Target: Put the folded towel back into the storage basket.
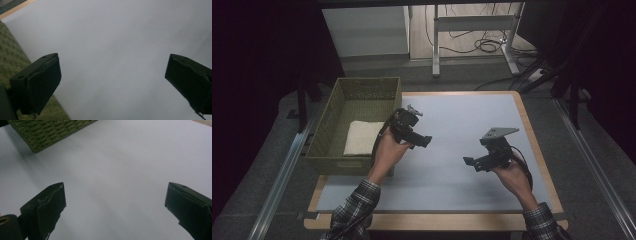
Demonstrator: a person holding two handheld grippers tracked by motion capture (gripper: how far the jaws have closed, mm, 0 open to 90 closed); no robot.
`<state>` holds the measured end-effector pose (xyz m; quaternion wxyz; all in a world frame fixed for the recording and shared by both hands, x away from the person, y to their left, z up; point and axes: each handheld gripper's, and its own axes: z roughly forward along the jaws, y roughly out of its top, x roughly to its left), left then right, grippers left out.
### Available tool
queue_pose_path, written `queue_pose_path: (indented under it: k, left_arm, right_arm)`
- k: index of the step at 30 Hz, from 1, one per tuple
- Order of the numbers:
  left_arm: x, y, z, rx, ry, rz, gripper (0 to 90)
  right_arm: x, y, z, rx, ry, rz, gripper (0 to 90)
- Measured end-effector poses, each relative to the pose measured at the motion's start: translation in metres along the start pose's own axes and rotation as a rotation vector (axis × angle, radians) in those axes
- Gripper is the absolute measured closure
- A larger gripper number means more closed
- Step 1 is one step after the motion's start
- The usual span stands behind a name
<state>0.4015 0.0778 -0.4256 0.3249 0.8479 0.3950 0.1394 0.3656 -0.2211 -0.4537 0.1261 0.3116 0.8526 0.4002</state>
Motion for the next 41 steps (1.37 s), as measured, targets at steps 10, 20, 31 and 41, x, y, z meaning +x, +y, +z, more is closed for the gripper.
queue_pose_path:
  k: [10, 20, 31, 41]
  left_arm:
    - [-0.036, -0.004, 0.021, -0.043, -0.037, 0.027, 0.4]
    - [-0.059, -0.034, 0.048, -0.062, -0.078, 0.035, 0.4]
    - [-0.06, -0.083, 0.076, -0.018, -0.072, 0.0, 0.6]
    - [-0.062, -0.091, 0.08, -0.042, -0.042, 0.023, 0.3]
  right_arm:
    - [-0.011, -0.036, -0.01, 0.003, -0.028, 0.048, 3.5]
    - [-0.016, -0.071, -0.011, 0.02, -0.062, 0.073, 3.4]
    - [-0.019, -0.097, 0.002, 0.077, -0.099, 0.057, 3.2]
    - [-0.015, -0.098, 0.004, 0.088, -0.13, 0.017, 3.1]
